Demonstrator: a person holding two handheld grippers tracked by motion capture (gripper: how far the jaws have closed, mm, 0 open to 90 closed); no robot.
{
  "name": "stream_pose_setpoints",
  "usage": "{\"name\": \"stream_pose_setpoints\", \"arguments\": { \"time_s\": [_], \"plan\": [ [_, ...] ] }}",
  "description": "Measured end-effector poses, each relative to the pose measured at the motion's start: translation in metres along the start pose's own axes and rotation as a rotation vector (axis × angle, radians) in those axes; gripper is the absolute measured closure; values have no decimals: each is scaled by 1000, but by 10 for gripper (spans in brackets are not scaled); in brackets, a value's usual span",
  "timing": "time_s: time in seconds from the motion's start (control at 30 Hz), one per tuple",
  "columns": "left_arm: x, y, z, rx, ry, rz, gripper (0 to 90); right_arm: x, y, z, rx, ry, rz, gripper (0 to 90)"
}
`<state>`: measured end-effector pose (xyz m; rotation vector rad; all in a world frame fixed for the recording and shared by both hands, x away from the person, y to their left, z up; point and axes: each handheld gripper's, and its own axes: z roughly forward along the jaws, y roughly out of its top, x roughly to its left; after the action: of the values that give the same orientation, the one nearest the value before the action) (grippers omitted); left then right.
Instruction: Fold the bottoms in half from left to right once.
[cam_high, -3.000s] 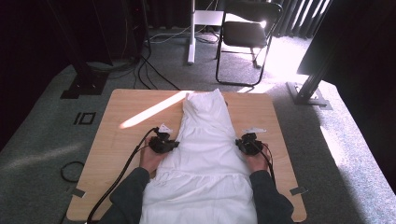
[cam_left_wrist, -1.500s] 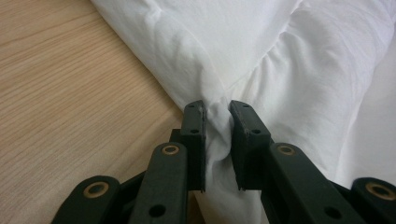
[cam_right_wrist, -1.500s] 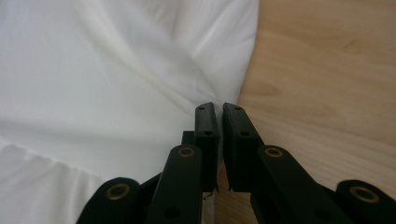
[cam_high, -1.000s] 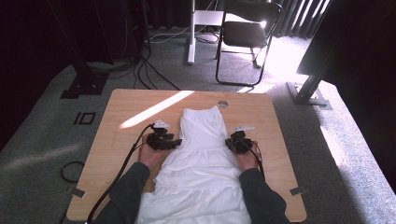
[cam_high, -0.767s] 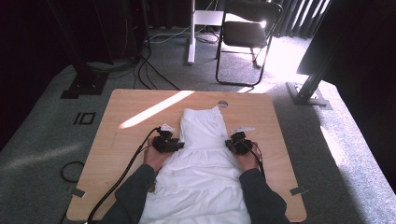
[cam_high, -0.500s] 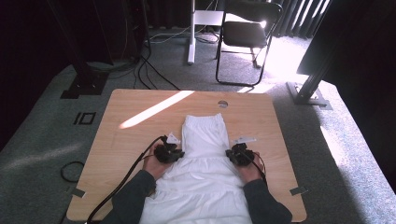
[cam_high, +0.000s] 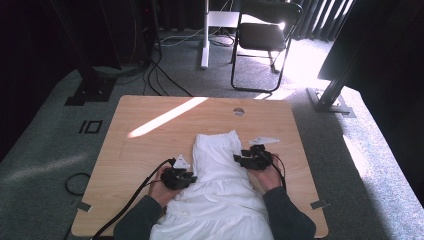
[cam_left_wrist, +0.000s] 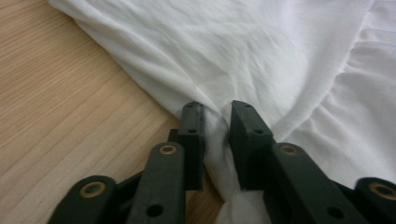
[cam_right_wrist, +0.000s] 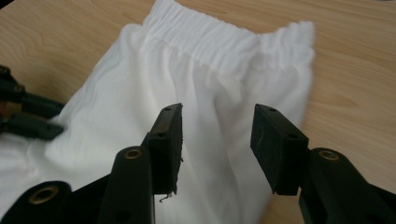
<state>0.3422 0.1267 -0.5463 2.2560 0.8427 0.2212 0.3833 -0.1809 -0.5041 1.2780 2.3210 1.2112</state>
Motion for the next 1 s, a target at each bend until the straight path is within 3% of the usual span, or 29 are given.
{"name": "stream_pose_setpoints", "arguments": {
  "time_s": [0.1,0.17,0.2,0.23,0.3,0.37,0.43,0.53,0.6,0.7,0.8,0.87,1.0],
  "plan": [
    [2,0,0,-5,4,-22,656,2,9,30,70,-1,-2,544],
    [3,0,0,-1,-1,-32,553,2,9,44,130,-14,-23,776],
    [3,0,-1,1,-6,-31,531,2,11,45,128,-56,-42,848],
    [3,0,-1,7,-11,-24,517,2,14,40,88,-84,-52,872],
    [1,-1,-1,10,-14,-11,509,3,22,19,-47,-144,-68,884],
    [0,0,-1,7,-22,-13,510,3,28,2,-124,-225,-100,884],
    [-1,0,0,2,-20,-8,521,-3,27,2,-117,-252,-97,876],
    [-1,0,0,-1,-26,-17,520,-18,14,28,-21,-289,-80,852],
    [3,0,-2,-7,-51,-34,515,-28,3,44,26,-282,-33,822],
    [12,5,-13,-59,-44,-64,493,-33,-6,54,58,-278,1,797],
    [25,15,-22,-94,-9,-98,464,-33,-9,54,53,-271,5,794],
    [32,24,-24,-129,-11,-118,454,-35,-9,53,55,-264,9,796],
    [43,44,-13,-165,12,-145,408,-33,-9,54,49,-256,21,821]
  ]
}}
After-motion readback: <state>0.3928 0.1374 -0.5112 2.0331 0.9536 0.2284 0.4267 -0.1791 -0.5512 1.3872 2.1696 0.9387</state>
